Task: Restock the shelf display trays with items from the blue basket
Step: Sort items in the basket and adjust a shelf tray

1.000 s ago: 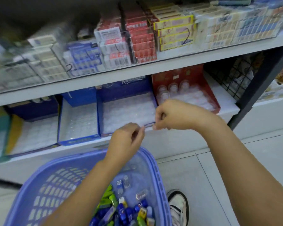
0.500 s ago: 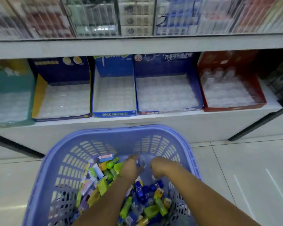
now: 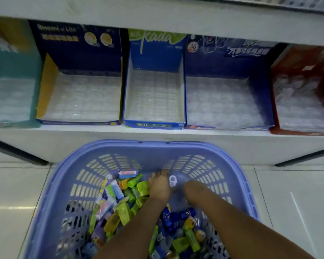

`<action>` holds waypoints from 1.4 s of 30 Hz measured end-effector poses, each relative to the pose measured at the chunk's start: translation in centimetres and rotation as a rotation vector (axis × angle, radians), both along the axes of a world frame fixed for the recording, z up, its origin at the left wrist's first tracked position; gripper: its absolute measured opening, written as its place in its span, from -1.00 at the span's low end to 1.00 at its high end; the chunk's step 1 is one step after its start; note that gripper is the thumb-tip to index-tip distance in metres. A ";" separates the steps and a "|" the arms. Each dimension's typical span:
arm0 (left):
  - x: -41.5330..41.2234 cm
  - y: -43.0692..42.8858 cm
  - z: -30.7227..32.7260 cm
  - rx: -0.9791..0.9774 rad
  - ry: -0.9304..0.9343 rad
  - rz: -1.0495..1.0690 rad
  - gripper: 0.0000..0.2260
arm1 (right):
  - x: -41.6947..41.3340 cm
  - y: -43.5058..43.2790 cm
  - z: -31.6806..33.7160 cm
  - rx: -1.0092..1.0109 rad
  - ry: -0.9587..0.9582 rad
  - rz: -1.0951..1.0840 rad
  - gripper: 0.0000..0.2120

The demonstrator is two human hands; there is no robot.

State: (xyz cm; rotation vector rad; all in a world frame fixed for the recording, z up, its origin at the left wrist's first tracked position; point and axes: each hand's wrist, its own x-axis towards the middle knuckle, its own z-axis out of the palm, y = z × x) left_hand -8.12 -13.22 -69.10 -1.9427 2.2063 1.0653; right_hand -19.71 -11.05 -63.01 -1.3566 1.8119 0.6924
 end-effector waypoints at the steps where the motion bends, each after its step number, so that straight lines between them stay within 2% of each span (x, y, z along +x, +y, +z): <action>1: 0.0 0.1 0.2 0.017 0.062 0.050 -0.64 | 0.1 -0.3 0.7 0.080 0.017 0.064 -0.67; 3: 0.1 0.4 0.8 0.072 0.202 0.187 -0.75 | 0.6 -1.6 2.9 0.262 0.019 0.146 -0.72; 5: 0.0 0.6 1.8 0.071 0.261 0.242 -0.79 | 0.8 -2.7 6.0 0.193 -0.101 0.251 -0.90; 6: 0.1 0.6 2.2 0.067 0.269 0.248 -0.77 | 0.4 -2.8 7.6 0.134 -0.179 0.235 -0.93; 8: 0.3 0.6 3.4 0.075 0.308 0.242 -0.75 | -0.2 -2.7 11.2 0.056 -0.415 0.098 -0.96; 13: 1.0 0.0 8.1 0.186 0.490 0.185 -0.95 | -3.0 -1.8 17.8 -0.196 -0.988 -0.241 -0.95; 17: 1.2 0.2 14.7 0.514 0.719 0.121 -0.73 | -6.6 -0.7 20.4 -0.306 -1.372 -0.500 -0.78; 19: 1.0 0.5 18.3 0.589 0.792 0.030 -0.71 | -8.7 -0.3 21.6 -0.375 -1.566 -0.582 -0.71; 21: 0.4 0.7 21.8 0.596 0.880 -0.017 -0.72 | -10.7 -0.1 22.7 -0.526 -1.651 -0.688 -0.71; 24: -1.5 0.3 26.2 0.577 1.054 0.017 -0.71 | -13.8 -0.2 24.0 -0.800 -1.645 -0.926 -0.72; 27: -4.8 -0.2 29.1 0.400 1.087 -0.023 -0.73 | -17.6 0.5 25.0 -0.956 -1.570 -1.030 -0.83; 29: -7.4 -0.7 30.2 0.247 1.032 -0.082 -0.73 | -20.2 1.3 25.1 -1.088 -1.429 -1.125 -0.80; 31: -10.2 -1.5 30.8 0.117 0.983 -0.128 -0.72 | -22.4 1.8 24.7 -1.279 -1.140 -1.188 -0.82; 33: -13.0 -2.5 31.1 -0.017 0.937 -0.184 -0.74 | -23.8 1.9 24.1 -1.408 -0.902 -1.163 -0.83; 36: -16.6 -4.7 31.5 -0.362 0.755 -0.331 -0.70 | -25.2 1.0 23.5 -1.500 -0.737 -1.095 -0.70; 38: -18.7 -6.3 31.9 -0.537 0.631 -0.399 -0.64 | -25.9 0.0 24.0 -1.525 -0.652 -0.997 -0.71; 42: -22.0 -9.1 31.4 -0.637 0.450 -0.450 -0.61 | -27.5 -1.9 24.9 -1.502 -0.475 -0.753 -0.79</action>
